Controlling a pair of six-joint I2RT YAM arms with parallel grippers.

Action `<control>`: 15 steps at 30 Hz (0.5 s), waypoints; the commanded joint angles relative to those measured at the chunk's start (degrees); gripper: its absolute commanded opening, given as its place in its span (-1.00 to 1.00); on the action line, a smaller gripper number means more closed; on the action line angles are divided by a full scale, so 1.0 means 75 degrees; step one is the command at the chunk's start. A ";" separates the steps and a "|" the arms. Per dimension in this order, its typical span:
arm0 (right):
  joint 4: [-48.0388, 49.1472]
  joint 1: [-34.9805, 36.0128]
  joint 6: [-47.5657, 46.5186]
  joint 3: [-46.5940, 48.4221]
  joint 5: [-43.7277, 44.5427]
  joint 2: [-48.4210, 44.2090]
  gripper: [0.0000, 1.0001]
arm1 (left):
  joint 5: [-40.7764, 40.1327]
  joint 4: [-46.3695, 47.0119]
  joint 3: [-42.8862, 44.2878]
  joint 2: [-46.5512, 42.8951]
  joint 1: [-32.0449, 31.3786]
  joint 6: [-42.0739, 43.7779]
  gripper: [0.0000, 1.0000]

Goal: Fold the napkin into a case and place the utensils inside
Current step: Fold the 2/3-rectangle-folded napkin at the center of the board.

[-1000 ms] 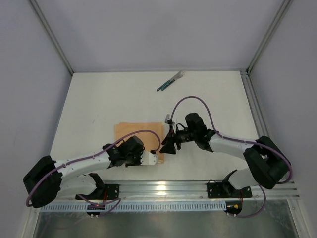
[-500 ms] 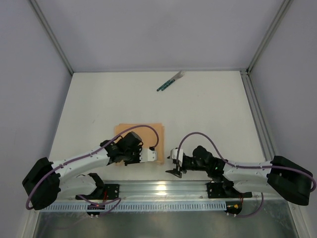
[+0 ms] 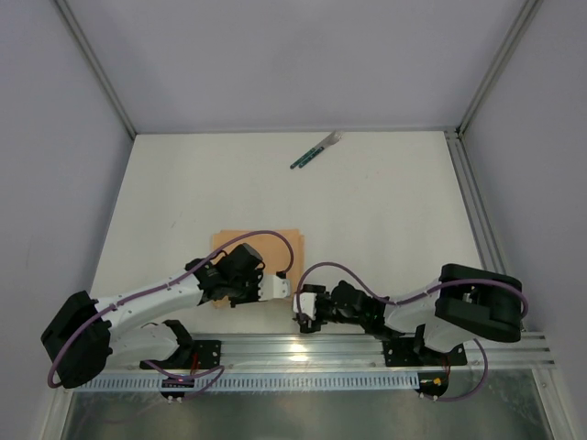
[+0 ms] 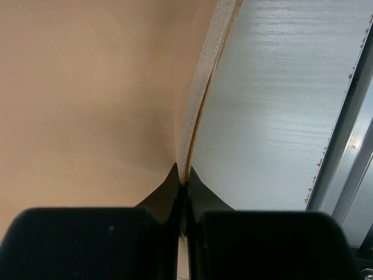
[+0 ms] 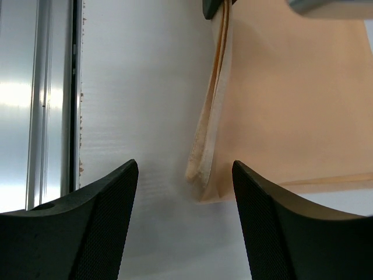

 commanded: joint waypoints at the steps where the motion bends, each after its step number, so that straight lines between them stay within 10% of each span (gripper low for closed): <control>1: 0.0972 0.0257 -0.0461 0.0329 0.0279 0.0439 0.39 | 0.0229 -0.0077 0.0224 -0.0149 0.0043 -0.0120 -1.00; 15: -0.0176 0.0352 0.0124 0.1021 0.1638 0.1260 -0.02 | 0.0475 -0.0264 0.0224 -0.0360 0.0125 -0.0061 -1.00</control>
